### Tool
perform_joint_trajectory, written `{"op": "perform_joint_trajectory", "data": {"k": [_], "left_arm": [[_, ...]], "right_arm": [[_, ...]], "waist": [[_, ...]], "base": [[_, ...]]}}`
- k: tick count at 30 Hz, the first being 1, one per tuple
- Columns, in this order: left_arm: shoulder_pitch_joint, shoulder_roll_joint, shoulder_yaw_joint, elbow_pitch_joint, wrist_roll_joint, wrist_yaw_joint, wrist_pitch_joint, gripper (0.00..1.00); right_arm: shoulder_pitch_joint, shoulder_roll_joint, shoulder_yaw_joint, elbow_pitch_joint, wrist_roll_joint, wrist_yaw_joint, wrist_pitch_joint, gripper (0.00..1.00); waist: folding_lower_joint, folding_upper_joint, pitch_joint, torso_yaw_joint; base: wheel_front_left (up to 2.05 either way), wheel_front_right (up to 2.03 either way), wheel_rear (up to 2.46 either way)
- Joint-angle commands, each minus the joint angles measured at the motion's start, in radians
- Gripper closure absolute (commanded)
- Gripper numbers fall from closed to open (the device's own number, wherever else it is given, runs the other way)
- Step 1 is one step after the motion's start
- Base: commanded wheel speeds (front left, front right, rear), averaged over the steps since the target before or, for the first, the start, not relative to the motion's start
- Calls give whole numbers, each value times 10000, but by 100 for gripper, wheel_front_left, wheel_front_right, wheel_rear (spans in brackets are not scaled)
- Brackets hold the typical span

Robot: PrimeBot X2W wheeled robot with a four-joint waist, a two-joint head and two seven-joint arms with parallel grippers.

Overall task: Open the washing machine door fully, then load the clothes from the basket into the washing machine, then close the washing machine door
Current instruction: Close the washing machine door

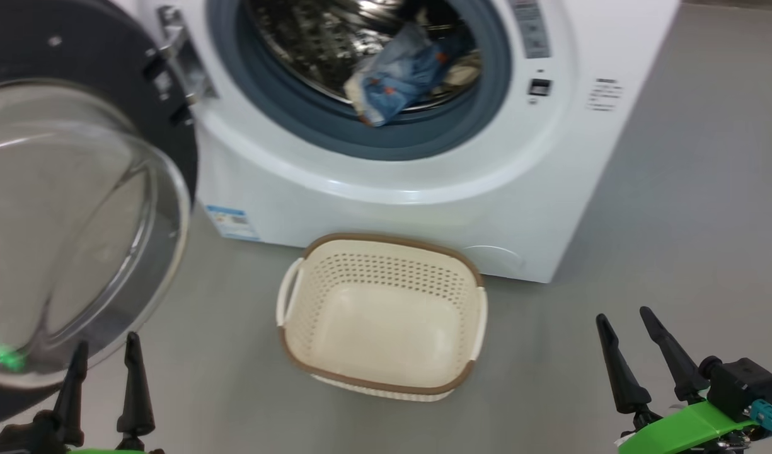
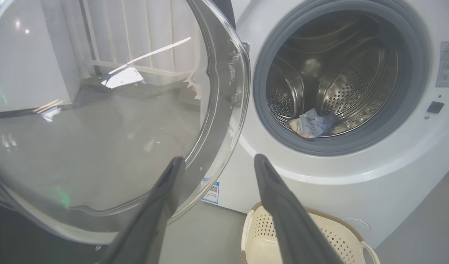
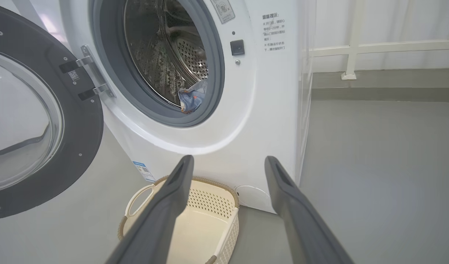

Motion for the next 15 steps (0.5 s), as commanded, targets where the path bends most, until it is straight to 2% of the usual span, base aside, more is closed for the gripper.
{"op": "perform_joint_trajectory", "data": {"k": [1,15], "left_arm": [[-59,111,373,-327,106,-21,-61,0],[274,-102,651,-340,101,-21,-61,0]], "right_arm": [[-281,-211,266,-201,-10,56,-82,0],[-333,-380,857,-47,106,56,-82,0]], "waist": [[-1,0,118,660],[-1,0,-122,2470]], "base": [[0,0,0],[0,0,0]]}}
